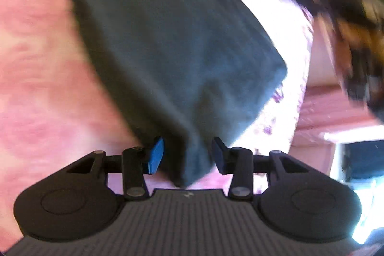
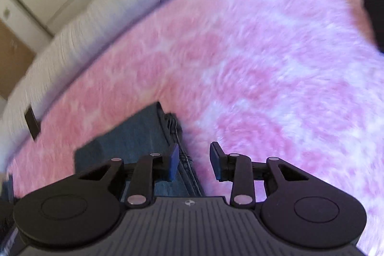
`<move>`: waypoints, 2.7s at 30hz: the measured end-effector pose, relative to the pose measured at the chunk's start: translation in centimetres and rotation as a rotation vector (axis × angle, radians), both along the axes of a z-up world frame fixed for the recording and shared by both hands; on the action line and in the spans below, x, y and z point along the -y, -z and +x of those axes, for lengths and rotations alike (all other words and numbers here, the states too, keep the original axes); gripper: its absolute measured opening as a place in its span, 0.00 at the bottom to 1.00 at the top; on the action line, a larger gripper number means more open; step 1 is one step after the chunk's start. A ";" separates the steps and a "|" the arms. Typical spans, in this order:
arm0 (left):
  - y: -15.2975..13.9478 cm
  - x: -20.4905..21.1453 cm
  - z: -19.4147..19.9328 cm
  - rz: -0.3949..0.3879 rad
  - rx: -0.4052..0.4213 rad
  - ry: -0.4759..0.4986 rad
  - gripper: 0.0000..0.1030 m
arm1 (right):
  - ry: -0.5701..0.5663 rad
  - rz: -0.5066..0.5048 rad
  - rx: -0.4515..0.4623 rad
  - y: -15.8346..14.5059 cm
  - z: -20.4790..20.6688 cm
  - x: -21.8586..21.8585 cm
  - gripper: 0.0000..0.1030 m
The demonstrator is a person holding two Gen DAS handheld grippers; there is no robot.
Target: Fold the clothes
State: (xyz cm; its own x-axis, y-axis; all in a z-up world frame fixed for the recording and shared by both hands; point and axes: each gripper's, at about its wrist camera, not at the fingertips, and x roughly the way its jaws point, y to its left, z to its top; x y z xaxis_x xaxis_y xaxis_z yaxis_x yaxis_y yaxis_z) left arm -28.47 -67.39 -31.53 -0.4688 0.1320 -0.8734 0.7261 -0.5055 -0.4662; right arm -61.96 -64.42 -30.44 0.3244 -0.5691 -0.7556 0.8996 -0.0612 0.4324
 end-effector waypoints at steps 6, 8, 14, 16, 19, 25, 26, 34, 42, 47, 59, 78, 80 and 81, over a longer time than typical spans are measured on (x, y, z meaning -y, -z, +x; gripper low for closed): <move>-1.7 7.8 1.7 -0.216 0.037 -0.079 0.59 | 0.308 0.046 0.127 1.9 -0.3 -12.6 0.61; -1.2 10.8 0.3 -0.271 0.026 -0.044 0.65 | 0.405 0.107 0.183 3.5 0.1 -16.6 0.63; 3.5 16.5 -2.6 -0.238 0.075 0.030 0.57 | 0.541 0.141 0.390 8.8 1.5 -18.5 0.63; 4.8 17.0 -2.6 -0.189 0.070 0.024 0.45 | 0.600 0.131 0.450 10.0 1.3 -17.4 0.62; 5.5 16.7 -2.6 -0.161 0.074 0.009 0.37 | 0.588 0.139 0.428 9.3 -0.2 -15.7 0.45; 4.8 12.4 -3.2 -0.060 0.021 -0.023 0.33 | 0.530 0.147 0.333 7.0 -4.0 -11.7 0.35; 4.8 11.4 -3.7 -0.054 0.011 -0.036 0.34 | 0.516 0.126 0.293 6.3 -5.5 -10.3 0.35; 4.5 8.3 -4.2 -0.098 -0.005 -0.114 0.40 | 0.251 0.131 0.014 6.2 -10.7 -1.9 0.44; 2.7 8.8 -3.9 -0.260 0.057 -0.016 0.42 | 0.288 0.034 -0.138 2.8 -3.4 -12.6 0.49; 5.2 9.3 -5.1 -0.345 0.094 0.110 0.46 | 0.293 0.167 -0.142 7.2 0.0 -17.0 0.46; 0.2 -1.4 -2.1 -0.851 0.209 0.526 0.45 | 0.056 0.000 -0.493 3.0 5.7 -19.2 0.58; 9.7 -8.1 -9.2 -1.352 0.271 1.101 0.74 | -0.539 -0.191 -0.919 6.2 11.7 -13.9 0.27; 9.7 -6.8 -10.2 -1.368 0.302 1.098 0.60 | -0.508 -0.201 -0.894 4.4 10.8 -13.6 0.26; 9.4 -5.8 -10.6 -1.340 0.301 1.084 0.50 | -0.493 -0.205 -0.881 3.7 10.2 -13.4 0.27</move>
State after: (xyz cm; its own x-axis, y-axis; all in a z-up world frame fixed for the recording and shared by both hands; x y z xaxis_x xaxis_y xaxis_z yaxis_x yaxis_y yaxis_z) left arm -39.09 -61.56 -40.93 -0.4798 -0.5735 -0.6640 -0.1954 -0.6679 0.7181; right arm -51.71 -50.99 -34.15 -0.0653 -0.6672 -0.7420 0.8074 0.4016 -0.4322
